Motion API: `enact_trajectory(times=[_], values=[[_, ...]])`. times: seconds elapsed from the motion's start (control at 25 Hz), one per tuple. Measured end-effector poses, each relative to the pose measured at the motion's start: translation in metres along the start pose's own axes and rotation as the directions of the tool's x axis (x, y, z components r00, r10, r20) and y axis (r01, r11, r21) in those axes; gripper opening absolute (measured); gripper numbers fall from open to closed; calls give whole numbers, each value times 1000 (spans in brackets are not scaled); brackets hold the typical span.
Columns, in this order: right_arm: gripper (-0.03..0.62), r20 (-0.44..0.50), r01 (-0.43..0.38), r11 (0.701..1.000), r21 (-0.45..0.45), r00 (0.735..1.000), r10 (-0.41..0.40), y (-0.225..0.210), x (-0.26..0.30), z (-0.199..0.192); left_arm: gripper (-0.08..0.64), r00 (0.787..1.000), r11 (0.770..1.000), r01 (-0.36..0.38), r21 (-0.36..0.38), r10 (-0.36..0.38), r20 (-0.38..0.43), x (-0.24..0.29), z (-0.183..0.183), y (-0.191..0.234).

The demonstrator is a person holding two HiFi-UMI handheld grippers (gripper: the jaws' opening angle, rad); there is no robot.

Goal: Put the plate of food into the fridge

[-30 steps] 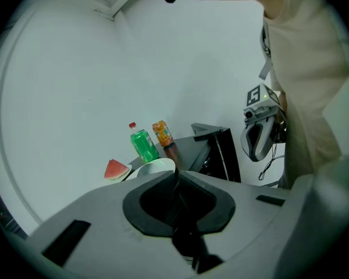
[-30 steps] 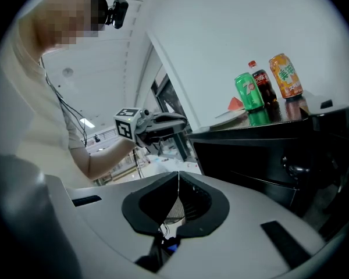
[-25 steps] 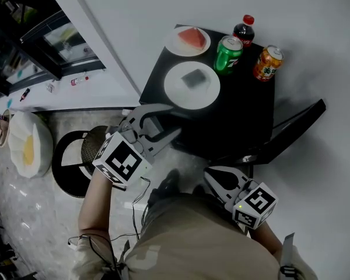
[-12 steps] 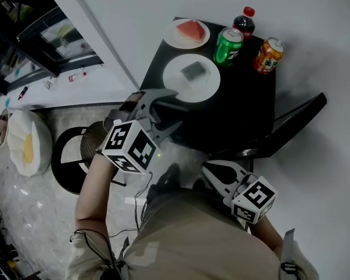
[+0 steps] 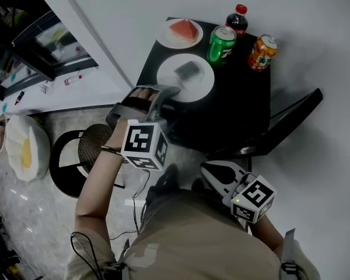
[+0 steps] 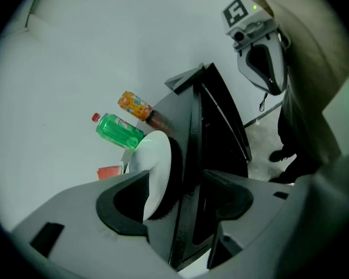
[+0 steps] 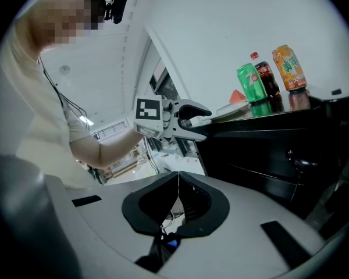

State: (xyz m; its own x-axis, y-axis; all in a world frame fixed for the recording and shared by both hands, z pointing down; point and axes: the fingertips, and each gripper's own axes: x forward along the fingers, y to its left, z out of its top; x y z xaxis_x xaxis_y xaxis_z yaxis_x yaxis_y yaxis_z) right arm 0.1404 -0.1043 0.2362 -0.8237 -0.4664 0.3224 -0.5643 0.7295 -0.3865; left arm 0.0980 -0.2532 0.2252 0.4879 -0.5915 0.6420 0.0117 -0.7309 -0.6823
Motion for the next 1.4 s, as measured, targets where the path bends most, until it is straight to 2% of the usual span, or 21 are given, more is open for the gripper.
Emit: enact_trajectory(times=[0.16,0.44,0.52,0.64,0.84,1.0,1.2,1.4], values=[[21,-1,5,1000,-9,1000,-5,-2,-1,0,270,999,999,-7,46,9,-35,9,-2,-2],[21,-5,7,1000,-4,1000,-7,-1,1,0,270,999,999,-10,52,12,-37,14,-4,-5],[21,-5,8,1000,-5,1000,-8,-1,1,-1,270,1000,999,-13,33,14,-28,13,-4,-5],[21,0,12,1000,2,1000,-12,-1,1,0,268,1000,999,-7,-36,7,7,9,0,-2],[21,7,19,1000,2,1000,-19,-4,0,1,268,1000,1000,-6,-7,6,-7,5,-3,-4],[21,8,19,1000,10,1000,-19,-4,0,0,268,1000,999,-7,-38,8,9,3,-3,-5],[21,-7,9,1000,5,1000,-9,-2,2,-3,268,997,993,-1,-118,9,73,-4,1,-8],[21,-13,-3,1000,-6,1000,3,1,3,-5,265,998,995,3,-96,3,65,-8,2,-13]])
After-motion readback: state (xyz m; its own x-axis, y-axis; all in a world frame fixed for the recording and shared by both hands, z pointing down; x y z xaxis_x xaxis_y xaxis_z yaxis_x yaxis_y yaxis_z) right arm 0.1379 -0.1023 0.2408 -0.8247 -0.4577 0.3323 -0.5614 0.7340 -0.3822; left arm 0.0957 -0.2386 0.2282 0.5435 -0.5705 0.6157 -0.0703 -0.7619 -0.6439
